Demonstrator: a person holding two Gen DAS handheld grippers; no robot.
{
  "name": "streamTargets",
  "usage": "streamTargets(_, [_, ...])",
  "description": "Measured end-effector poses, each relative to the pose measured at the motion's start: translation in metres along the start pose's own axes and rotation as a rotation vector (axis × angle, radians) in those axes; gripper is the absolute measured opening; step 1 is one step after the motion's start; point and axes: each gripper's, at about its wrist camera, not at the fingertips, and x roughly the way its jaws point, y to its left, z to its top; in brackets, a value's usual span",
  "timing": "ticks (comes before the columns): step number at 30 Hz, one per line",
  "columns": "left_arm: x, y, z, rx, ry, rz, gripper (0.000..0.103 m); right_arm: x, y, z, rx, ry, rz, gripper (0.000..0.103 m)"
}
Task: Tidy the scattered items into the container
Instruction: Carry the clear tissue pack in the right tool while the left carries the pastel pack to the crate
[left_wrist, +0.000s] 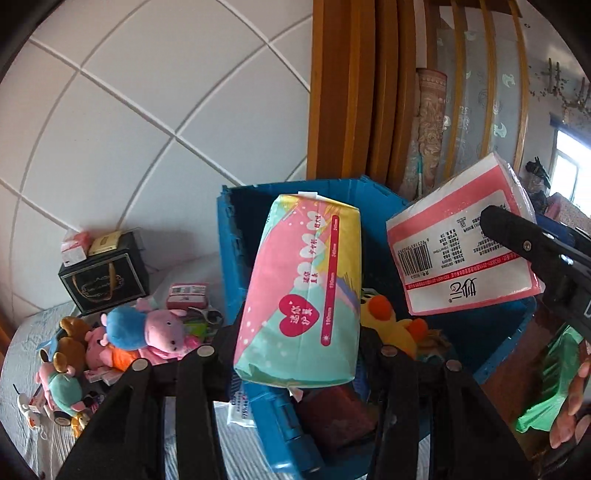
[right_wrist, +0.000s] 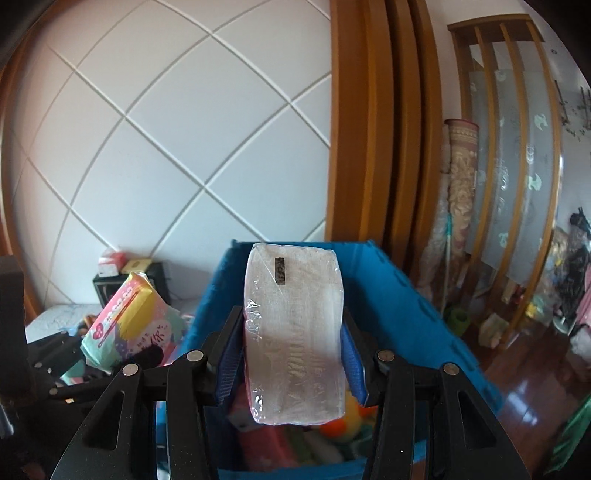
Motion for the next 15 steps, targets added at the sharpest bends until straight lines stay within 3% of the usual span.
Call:
streamTargets(5, [0.074,-0.046,0.019,0.016,0.249,-0.020,0.045,0.055,-0.070,0.001,-0.032,0.123,-0.021,0.048])
streamTargets(9, [0.109,-0.054,0.040,0.013,0.296,0.068,0.045,0.091,-0.101,0.010,-0.039,0.188,-0.007,0.048])
streamTargets(15, [0.164,-0.035,0.083,-0.087,0.317,0.093,0.045,0.145,-0.111,0.041,-0.035,0.217,0.048,0.048])
